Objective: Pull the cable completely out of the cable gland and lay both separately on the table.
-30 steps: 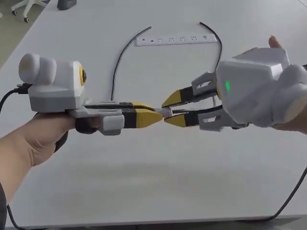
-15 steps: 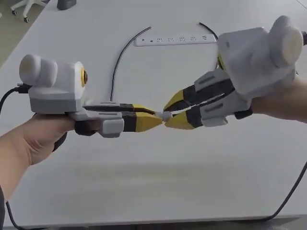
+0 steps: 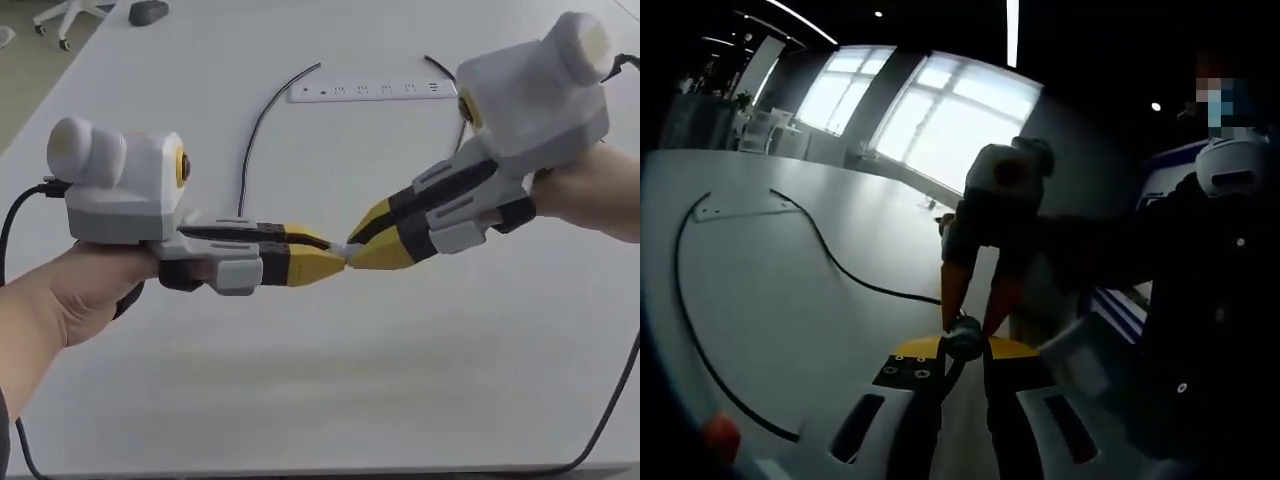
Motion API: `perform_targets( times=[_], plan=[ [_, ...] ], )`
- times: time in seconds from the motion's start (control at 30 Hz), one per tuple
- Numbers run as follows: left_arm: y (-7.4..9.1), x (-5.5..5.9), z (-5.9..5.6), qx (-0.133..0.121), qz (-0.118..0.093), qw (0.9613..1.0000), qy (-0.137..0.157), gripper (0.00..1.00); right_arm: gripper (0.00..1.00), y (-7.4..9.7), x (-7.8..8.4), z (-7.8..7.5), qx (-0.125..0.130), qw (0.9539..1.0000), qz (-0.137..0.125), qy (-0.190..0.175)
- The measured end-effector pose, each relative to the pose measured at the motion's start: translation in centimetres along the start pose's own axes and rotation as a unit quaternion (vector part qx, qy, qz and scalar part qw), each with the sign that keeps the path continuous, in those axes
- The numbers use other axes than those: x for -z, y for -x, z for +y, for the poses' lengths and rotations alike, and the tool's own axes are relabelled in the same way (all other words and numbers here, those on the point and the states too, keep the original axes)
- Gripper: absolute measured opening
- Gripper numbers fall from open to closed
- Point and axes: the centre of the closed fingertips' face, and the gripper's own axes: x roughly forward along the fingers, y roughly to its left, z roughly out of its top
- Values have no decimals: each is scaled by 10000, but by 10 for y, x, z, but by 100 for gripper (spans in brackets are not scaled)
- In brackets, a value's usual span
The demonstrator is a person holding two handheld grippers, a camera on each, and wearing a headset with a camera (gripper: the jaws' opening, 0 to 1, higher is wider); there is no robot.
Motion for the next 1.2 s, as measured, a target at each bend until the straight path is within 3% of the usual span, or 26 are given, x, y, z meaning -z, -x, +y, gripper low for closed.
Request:
perform_targets(
  times=[0.2,0.47,0.67,0.87,0.9,0.97,1.0,1.03,1.07,1.17,1.2],
  plan=[
    [-1,3,-1,38,60,10000,-15,15,8,-2,2,6,-55,9999,82,-85],
    [1,-1,1,19,-22,10000,63,15,7,-3,-3,11,232,9965,81,795],
    [2,-2,2,6,-67,9998,168,15,7,-4,-5,15,405,9865,67,1586],
    [1,0,1,18,-67,9996,262,15,6,-4,-3,18,476,9813,142,1860],
    [0,-1,1,11,-82,9996,269,15,6,-3,-4,16,540,9770,162,2058],
    [0,-1,1,15,-96,9994,332,15,6,-3,-4,16,586,9733,179,2211],
    [0,-1,1,10,-110,9994,338,15,6,-3,-5,15,644,9690,202,2377],
    [1,-2,1,10,-118,9993,348,15,6,-3,-4,16,649,9689,193,2378],
    [1,-2,1,7,-124,9993,353,15,6,-3,-5,15,692,9650,190,2524],
    [1,-2,1,-1,-133,9993,362,15,6,-2,-5,14,737,9618,187,2631],
    [1,-2,0,2,-124,9992,369,15,6,-2,-5,14,736,9628,184,2594]
  ],
)
